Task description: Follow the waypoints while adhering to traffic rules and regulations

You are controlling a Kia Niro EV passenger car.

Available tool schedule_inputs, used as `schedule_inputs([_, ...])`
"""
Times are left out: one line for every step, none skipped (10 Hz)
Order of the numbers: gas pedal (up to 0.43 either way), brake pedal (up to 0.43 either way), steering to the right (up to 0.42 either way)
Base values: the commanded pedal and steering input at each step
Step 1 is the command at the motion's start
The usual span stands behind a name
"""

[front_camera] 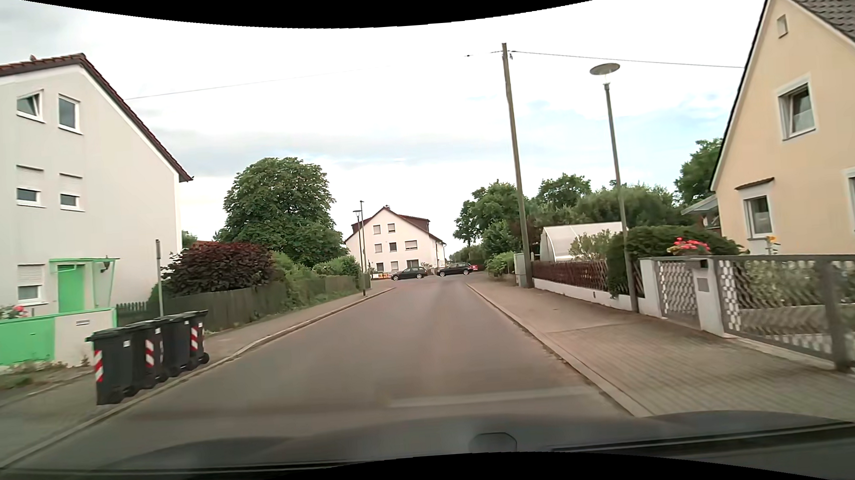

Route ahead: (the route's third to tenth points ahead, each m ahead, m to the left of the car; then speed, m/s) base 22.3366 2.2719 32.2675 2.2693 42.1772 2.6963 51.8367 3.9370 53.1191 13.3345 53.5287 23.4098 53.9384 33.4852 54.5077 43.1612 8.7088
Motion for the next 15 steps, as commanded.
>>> schedule_inputs([0.0,0.0,0.0])
schedule_inputs([0.0,0.0,0.0])
schedule_inputs([0.0,0.0,0.0])
schedule_inputs([0.0,0.0,0.0])
schedule_inputs([0.0,0.0,0.001])
schedule_inputs([0.0,0.0,0.001])
schedule_inputs([0.0,0.0,0.001])
schedule_inputs([0.0,0.0,0.001])
schedule_inputs([0.0,0.0,0.002])
schedule_inputs([0.0,0.0,0.001])
schedule_inputs([0.0,0.0,0.0])
schedule_inputs([0.0,0.0,0.0])
schedule_inputs([0.0,0.006,-0.001])
schedule_inputs([0.0,0.018,-0.002])
schedule_inputs([0.0,0.037,-0.005])
